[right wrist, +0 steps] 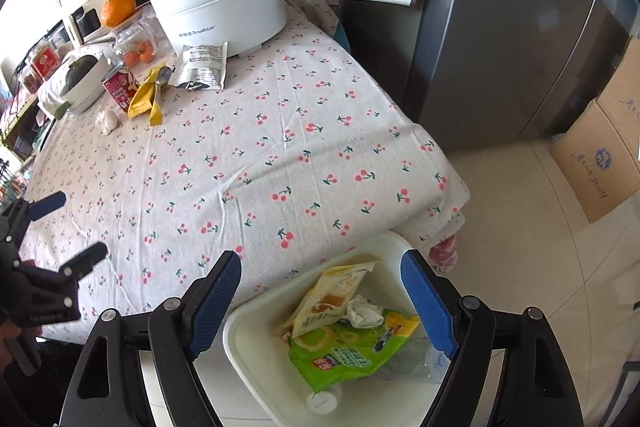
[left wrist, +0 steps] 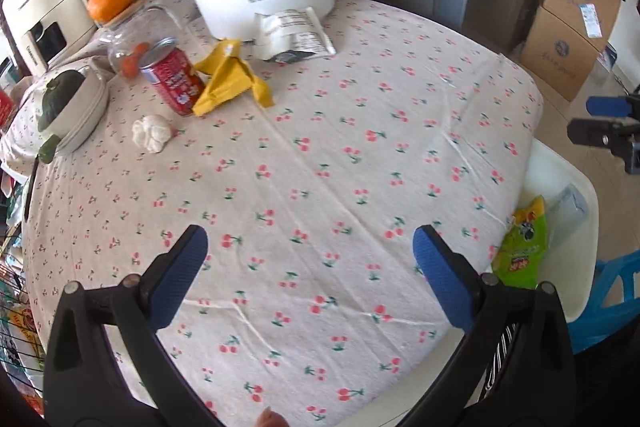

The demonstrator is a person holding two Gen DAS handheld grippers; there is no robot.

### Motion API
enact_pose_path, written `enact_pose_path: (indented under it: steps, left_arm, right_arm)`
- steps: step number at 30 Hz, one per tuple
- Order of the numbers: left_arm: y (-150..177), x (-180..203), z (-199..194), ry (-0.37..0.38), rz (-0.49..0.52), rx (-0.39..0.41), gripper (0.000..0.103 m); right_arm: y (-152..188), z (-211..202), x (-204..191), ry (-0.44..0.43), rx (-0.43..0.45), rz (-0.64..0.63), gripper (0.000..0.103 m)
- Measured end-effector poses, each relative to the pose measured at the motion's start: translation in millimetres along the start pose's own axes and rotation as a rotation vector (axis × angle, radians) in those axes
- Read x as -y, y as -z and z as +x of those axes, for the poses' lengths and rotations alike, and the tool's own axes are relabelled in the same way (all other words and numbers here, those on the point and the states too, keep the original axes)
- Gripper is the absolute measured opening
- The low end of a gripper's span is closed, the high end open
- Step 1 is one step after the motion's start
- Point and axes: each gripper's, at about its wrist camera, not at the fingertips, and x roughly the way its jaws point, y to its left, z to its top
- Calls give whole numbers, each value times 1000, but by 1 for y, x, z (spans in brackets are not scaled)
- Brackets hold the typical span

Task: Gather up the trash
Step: 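Grasp the red milk can with the left gripper while the right grasps the yellow snack packet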

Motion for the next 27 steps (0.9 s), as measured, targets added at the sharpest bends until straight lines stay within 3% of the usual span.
enact_pose_path:
  steps: [3,10,16,21,25,26,27]
  left_arm:
    - [-10,-38,3,-22,-90,43,102]
    - [-42,-100,5,-11,-209,229,102]
    - [-74,-129,41,-34,-245,228,102]
    - [-89,-143,74,16,-308,196,102]
    - [-95,-152,89,78,-355,239,94]
    - [-97,-153,93,97,-357,239,89]
    - [-97,-154,96,112,-356,239,76]
  right_arm:
    - [-10,15,-18,-1,-9,-21,84]
    - [-40,51,-64,-34,2,-66,84]
    - [-65,78,-100,-21,37,-132,84]
    - [-82,93,-113,-26,59,-154,84]
    - [-97,98,-118,-80,81,-131,84]
    - [-100,99,-120,-89,92,-130,84]
    - [-103,99,-123,-97,102,-132,84]
